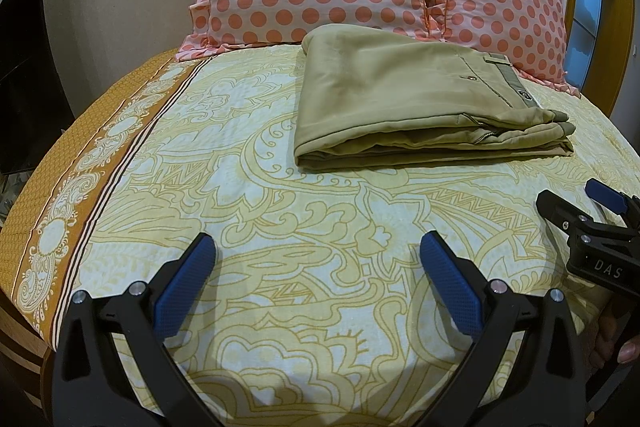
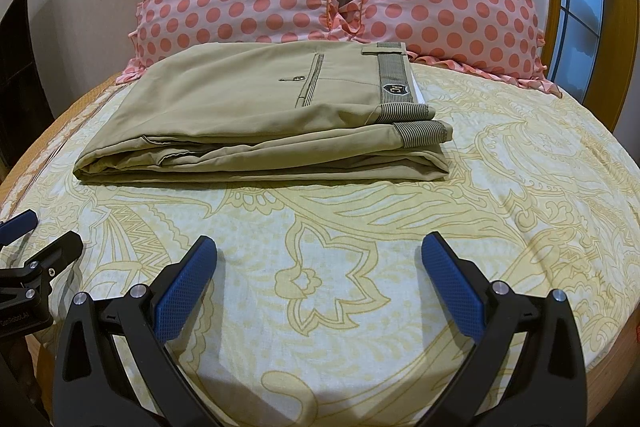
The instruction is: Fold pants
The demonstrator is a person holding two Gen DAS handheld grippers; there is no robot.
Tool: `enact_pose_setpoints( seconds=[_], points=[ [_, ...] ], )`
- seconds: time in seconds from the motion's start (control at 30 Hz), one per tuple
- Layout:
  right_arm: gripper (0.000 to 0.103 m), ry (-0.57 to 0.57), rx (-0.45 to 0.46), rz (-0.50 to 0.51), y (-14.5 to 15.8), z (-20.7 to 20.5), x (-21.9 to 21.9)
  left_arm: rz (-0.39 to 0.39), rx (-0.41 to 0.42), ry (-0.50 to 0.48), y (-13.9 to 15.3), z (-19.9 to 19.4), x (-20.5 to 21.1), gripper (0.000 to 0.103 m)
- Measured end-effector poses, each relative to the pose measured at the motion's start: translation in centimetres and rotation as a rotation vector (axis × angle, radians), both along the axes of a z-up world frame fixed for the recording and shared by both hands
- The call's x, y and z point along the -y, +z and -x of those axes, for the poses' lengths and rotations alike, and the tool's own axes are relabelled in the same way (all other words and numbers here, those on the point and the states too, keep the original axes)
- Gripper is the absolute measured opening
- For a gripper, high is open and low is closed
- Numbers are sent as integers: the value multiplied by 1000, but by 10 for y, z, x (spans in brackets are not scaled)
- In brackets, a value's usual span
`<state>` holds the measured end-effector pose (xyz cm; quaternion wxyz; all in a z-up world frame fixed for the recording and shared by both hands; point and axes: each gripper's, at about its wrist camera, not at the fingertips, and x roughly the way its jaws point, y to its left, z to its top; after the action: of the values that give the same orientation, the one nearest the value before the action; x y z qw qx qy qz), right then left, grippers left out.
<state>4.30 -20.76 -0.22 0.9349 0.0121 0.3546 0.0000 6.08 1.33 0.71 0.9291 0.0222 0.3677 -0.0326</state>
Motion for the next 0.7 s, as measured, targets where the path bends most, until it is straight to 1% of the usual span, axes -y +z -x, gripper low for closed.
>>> enact_pose_setpoints(
  seconds=[0.27,0.7],
  points=[
    [102,0,0,0,0,0,0,-1,-7,2,0,0,1,101],
    [102,-1,1,0,1,-1,0,4,9,-3,1,0,2,101]
  ],
)
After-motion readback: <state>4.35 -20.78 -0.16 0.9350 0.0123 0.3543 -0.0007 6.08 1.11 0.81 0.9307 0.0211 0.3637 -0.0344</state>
